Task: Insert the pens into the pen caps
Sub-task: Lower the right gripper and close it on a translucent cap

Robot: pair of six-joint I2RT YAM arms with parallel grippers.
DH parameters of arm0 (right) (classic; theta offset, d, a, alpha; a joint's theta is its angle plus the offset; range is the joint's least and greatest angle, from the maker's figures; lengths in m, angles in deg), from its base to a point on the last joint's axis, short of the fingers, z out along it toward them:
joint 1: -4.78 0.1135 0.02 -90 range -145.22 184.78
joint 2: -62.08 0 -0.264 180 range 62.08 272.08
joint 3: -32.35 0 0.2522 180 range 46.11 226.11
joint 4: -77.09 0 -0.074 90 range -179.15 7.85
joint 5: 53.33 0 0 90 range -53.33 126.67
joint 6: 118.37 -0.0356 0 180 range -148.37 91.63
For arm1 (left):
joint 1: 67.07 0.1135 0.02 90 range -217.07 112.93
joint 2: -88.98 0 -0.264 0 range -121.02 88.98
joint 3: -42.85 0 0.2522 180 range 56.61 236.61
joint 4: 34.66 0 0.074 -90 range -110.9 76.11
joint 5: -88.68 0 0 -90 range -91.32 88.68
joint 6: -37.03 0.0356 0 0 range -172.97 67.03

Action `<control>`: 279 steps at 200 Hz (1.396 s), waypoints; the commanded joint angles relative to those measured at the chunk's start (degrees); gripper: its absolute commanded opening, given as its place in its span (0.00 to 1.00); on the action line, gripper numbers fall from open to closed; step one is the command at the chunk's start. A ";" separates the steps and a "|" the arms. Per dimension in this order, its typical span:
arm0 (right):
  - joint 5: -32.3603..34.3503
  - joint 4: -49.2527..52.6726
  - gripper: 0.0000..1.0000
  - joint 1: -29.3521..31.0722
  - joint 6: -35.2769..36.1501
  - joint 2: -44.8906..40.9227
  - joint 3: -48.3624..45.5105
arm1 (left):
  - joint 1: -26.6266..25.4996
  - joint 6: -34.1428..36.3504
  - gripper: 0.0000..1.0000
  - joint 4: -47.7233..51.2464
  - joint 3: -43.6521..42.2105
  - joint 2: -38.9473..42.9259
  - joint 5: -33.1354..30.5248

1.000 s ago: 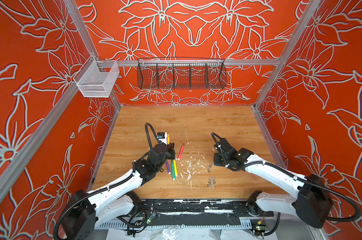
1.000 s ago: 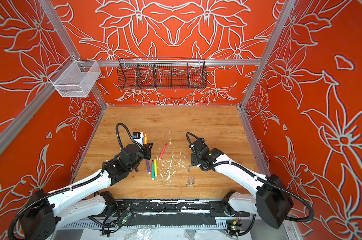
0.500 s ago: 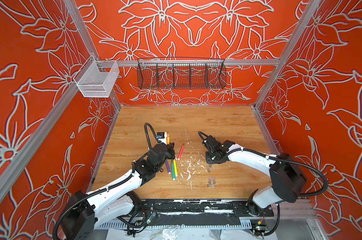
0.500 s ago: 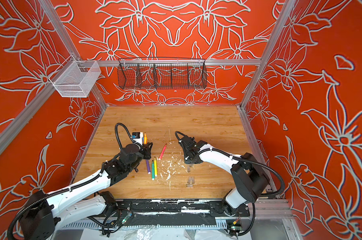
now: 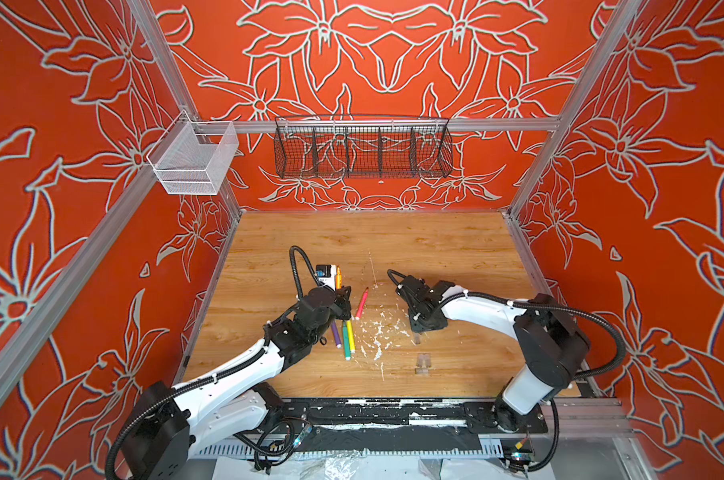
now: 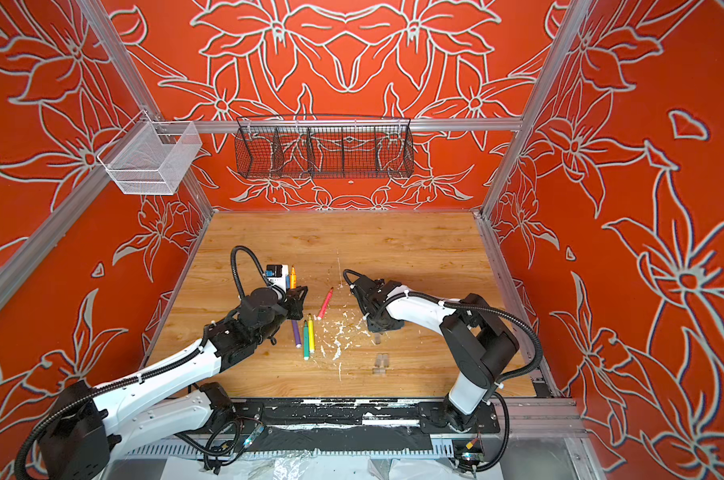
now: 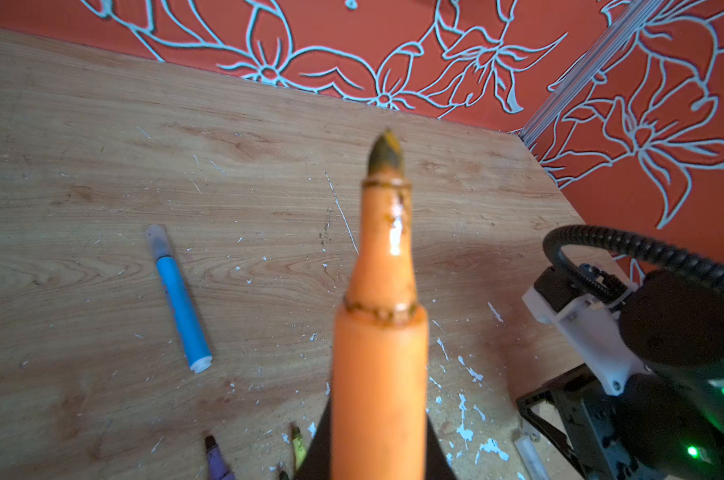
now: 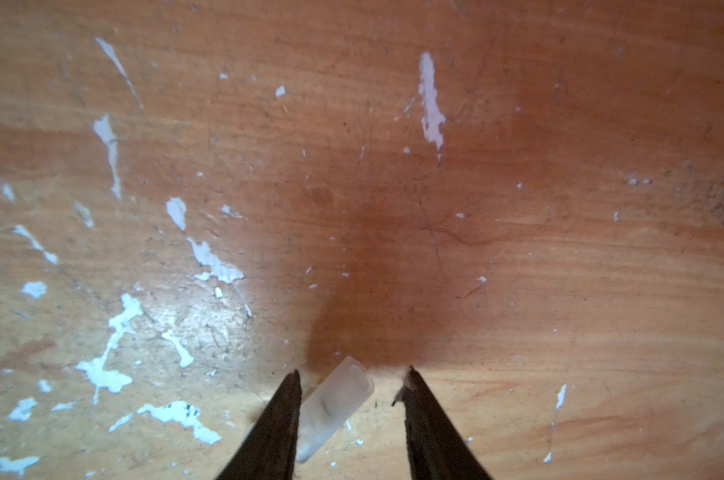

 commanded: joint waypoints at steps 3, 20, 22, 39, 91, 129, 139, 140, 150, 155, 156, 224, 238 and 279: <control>1.17 2.37 0.43 0.59 0.05 1.50 1.10 | -0.01 0.42 0.00 -2.21 -0.51 0.76 0.75; 1.33 2.41 0.41 0.62 0.04 1.77 0.54 | -0.01 0.41 0.00 -2.41 -0.49 0.76 0.92; 1.41 2.44 0.41 0.66 0.01 1.78 0.44 | -0.01 0.45 0.00 -2.40 -0.51 0.76 0.96; 1.57 2.37 0.38 0.66 -0.20 1.37 -0.51 | -0.01 0.41 0.00 -2.45 -0.49 0.76 1.10; 0.88 0.64 0.29 0.35 -0.67 1.95 -2.72 | -0.03 0.53 0.00 -2.45 -0.66 0.76 1.36; -1.66 -1.16 0.28 -0.54 -0.84 3.64 -3.56 | -0.01 0.64 0.00 -2.40 -0.76 2.86 1.44; -1.90 -1.22 0.28 -0.59 -0.89 3.96 -3.57 | -0.03 0.66 0.00 -2.44 -0.86 2.94 1.38; -1.90 -1.21 0.27 -0.57 -0.90 3.94 -3.62 | -0.02 0.62 0.00 -2.45 -0.85 2.95 1.42; -1.99 -1.34 0.24 -0.56 -0.94 3.86 -3.74 | -0.01 0.75 0.00 -2.53 -0.95 3.04 1.45; -1.91 -1.42 0.22 -0.57 -0.93 3.77 -3.90 | -0.01 0.73 0.00 -2.62 -0.96 3.04 1.45; -1.91 -1.44 0.22 -0.56 -0.96 3.76 -3.91 | -0.01 0.74 0.00 -2.62 -0.99 3.04 1.45; -1.96 -1.47 0.05 -0.72 -2.41 2.13 -4.09 | -0.06 1.16 0.00 -0.07 0.86 2.73 4.24; -1.17 -0.13 0.03 -0.67 -3.07 0.21 -3.03 | -0.08 0.34 0.00 3.52 2.79 2.91 3.95; -0.49 1.43 0.00 -0.62 -7.42 -10.56 -1.45 | -0.10 -0.49 0.00 1.87 1.78 3.98 7.42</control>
